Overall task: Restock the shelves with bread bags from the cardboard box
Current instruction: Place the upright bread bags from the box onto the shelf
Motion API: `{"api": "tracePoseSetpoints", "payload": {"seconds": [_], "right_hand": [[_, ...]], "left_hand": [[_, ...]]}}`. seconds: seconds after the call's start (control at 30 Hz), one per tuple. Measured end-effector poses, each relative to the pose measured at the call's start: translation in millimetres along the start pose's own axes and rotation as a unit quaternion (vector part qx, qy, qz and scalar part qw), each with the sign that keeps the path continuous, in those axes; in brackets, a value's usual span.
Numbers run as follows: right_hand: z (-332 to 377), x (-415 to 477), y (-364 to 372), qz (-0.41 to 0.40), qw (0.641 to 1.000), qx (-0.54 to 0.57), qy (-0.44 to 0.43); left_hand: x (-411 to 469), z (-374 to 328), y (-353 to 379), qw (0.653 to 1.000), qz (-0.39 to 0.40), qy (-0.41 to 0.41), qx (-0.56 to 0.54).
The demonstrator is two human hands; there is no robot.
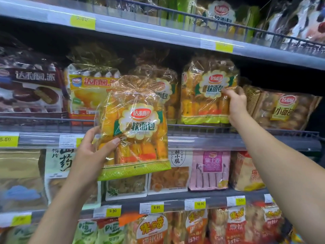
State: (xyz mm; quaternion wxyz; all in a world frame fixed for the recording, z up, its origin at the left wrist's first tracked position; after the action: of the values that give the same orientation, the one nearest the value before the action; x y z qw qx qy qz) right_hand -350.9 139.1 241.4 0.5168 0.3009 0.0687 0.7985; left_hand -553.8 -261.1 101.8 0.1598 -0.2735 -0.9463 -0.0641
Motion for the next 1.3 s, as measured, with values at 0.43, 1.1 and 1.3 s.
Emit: {"api": "tracePoseSetpoints", "payload": {"seconds": [0.43,1.1,1.3], "right_hand": [[-11.9,-1.5,-11.5,0.045,0.976,-0.195,-0.084],[-9.0,-4.8,-21.1,0.064,0.921,-0.37,-0.098],[-7.6,-9.9,-32.3,0.044,0.92,-0.385,-0.064]], "left_hand": [[-4.6,-6.3,16.3,1.0,-0.011,0.002,-0.016],[-7.1,-0.8,33.4,0.999,-0.023,0.041,-0.007],[-10.0,-1.8,36.6,0.999,-0.02,0.038,0.003]]}}
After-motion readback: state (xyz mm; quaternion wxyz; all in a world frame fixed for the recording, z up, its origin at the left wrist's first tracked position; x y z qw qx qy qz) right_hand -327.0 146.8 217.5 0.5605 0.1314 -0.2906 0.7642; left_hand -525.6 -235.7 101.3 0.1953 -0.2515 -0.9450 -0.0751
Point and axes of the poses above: each hand's wrist, its own x-axis towards the middle knuckle, its own y-axis out of the palm, z = x × y, the point moved 7 cm from there along x, towards the middle knuckle, and after that the axes turned 12 degrees about x, right-handed, at the moved point
